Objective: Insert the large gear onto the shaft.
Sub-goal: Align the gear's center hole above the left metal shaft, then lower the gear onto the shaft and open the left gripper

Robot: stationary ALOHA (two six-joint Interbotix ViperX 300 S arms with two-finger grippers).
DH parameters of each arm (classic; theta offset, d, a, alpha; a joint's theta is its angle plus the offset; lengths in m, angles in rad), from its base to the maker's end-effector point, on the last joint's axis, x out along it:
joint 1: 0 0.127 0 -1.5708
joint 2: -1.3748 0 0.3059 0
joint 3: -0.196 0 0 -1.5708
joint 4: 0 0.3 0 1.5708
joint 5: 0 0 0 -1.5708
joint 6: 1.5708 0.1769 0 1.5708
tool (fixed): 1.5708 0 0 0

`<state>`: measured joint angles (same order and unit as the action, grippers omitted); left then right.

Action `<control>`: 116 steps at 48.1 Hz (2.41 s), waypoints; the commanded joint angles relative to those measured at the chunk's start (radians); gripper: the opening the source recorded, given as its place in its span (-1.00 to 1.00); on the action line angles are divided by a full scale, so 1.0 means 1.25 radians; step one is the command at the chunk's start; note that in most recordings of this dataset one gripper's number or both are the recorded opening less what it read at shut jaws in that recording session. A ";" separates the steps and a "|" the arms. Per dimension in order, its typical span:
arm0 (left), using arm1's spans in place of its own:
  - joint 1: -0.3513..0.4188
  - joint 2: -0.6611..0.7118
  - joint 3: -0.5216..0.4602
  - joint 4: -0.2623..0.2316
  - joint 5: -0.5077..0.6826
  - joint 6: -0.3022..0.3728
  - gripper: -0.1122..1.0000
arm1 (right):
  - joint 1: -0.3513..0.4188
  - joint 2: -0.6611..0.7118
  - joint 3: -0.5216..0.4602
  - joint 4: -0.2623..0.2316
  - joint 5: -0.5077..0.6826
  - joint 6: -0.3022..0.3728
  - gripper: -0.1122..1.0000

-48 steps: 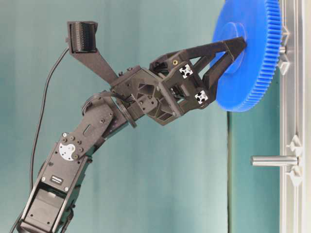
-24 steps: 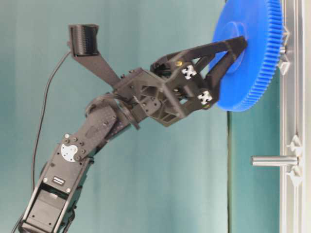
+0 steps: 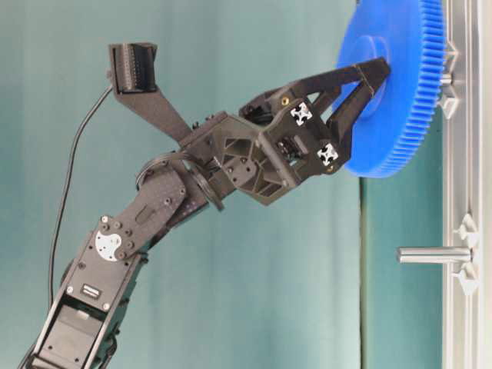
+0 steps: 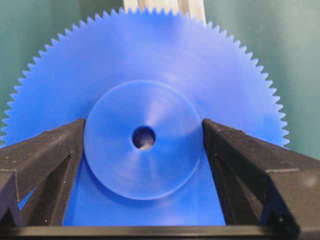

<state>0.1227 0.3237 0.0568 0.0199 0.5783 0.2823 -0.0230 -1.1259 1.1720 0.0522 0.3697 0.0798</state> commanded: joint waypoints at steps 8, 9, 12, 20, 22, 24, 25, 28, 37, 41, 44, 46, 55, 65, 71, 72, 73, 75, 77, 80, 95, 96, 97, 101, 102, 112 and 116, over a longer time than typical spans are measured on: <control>-0.016 -0.023 0.001 0.002 0.027 0.002 0.82 | -0.002 0.005 -0.009 -0.001 -0.006 0.007 -0.58; -0.017 -0.022 0.000 0.002 0.027 0.004 0.82 | -0.004 0.005 -0.007 -0.001 -0.006 0.007 -0.58; -0.020 -0.020 -0.004 0.002 0.027 0.005 0.82 | -0.005 0.005 -0.007 -0.001 -0.006 0.007 -0.58; -0.021 -0.015 -0.017 0.002 0.026 0.005 0.82 | -0.007 0.005 -0.007 -0.001 -0.006 0.007 -0.58; -0.021 -0.013 -0.023 0.002 0.026 0.005 0.82 | -0.007 0.005 -0.007 -0.001 -0.006 0.007 -0.58; -0.021 -0.010 -0.032 0.002 0.026 0.006 0.82 | -0.009 0.005 -0.006 -0.001 -0.006 0.007 -0.58; -0.020 -0.009 -0.034 0.002 0.026 0.006 0.82 | -0.010 0.005 -0.005 -0.001 -0.006 0.007 -0.58; -0.018 0.000 -0.044 0.001 0.027 0.007 0.82 | -0.012 0.005 -0.005 -0.001 -0.006 0.007 -0.58; -0.010 0.011 -0.060 0.002 0.031 0.009 0.82 | -0.018 0.005 -0.006 -0.001 -0.006 0.007 -0.58; 0.000 0.011 -0.069 0.002 0.032 0.009 0.82 | -0.018 0.005 -0.005 -0.001 -0.007 0.007 -0.58; 0.005 0.009 -0.077 0.002 0.034 0.009 0.82 | -0.018 0.005 -0.005 -0.001 -0.007 0.007 -0.58; 0.006 0.010 -0.081 0.002 0.038 0.009 0.82 | -0.017 0.004 -0.006 -0.001 -0.007 0.007 -0.58; 0.005 0.015 -0.101 0.002 0.061 0.010 0.82 | -0.017 0.005 -0.007 -0.001 -0.007 0.007 -0.58; 0.001 0.016 -0.121 0.002 0.066 0.009 0.82 | -0.017 0.005 -0.005 -0.001 -0.007 0.007 -0.58; -0.002 0.026 -0.146 0.002 0.066 0.006 0.82 | -0.017 0.005 -0.006 -0.001 -0.007 0.007 -0.58; -0.005 0.027 -0.152 0.001 0.066 0.006 0.82 | -0.017 0.005 -0.006 -0.001 -0.007 0.007 -0.58; -0.006 0.031 -0.156 0.002 0.066 0.006 0.82 | -0.017 0.005 -0.006 -0.001 -0.007 0.007 -0.57; -0.009 0.036 -0.163 0.002 0.067 0.006 0.82 | -0.017 0.005 -0.006 -0.001 -0.007 0.007 -0.58; -0.010 0.042 -0.171 0.002 0.069 0.006 0.82 | -0.018 0.005 -0.006 -0.001 -0.007 0.007 -0.58; -0.012 0.048 -0.179 0.002 0.075 0.006 0.82 | -0.017 0.005 -0.006 -0.001 -0.007 0.007 -0.58; -0.013 0.049 -0.183 0.001 0.104 0.007 0.82 | -0.017 0.000 -0.005 -0.001 -0.007 0.007 -0.58; -0.013 0.047 -0.184 0.002 0.104 0.007 0.82 | -0.017 0.000 -0.005 -0.001 -0.007 0.007 -0.57; -0.013 0.045 -0.187 0.002 0.104 0.007 0.82 | -0.017 -0.001 -0.005 -0.001 -0.007 0.007 -0.58; -0.015 0.036 -0.200 0.002 0.103 0.009 0.82 | -0.018 -0.001 -0.005 -0.001 -0.007 0.007 -0.57; -0.015 0.033 -0.204 0.002 0.103 0.009 0.82 | -0.017 -0.001 -0.005 -0.001 -0.007 0.007 -0.57; -0.011 0.005 -0.217 0.002 0.060 0.006 0.82 | -0.017 -0.001 -0.005 -0.001 -0.007 0.007 -0.58; -0.011 -0.002 -0.216 0.001 0.044 0.006 0.82 | -0.017 -0.001 -0.006 -0.001 -0.007 0.007 -0.58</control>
<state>0.1074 0.3712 -0.1902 0.0230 0.6535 0.2899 -0.0430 -1.1351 1.1750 0.0522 0.3697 0.0798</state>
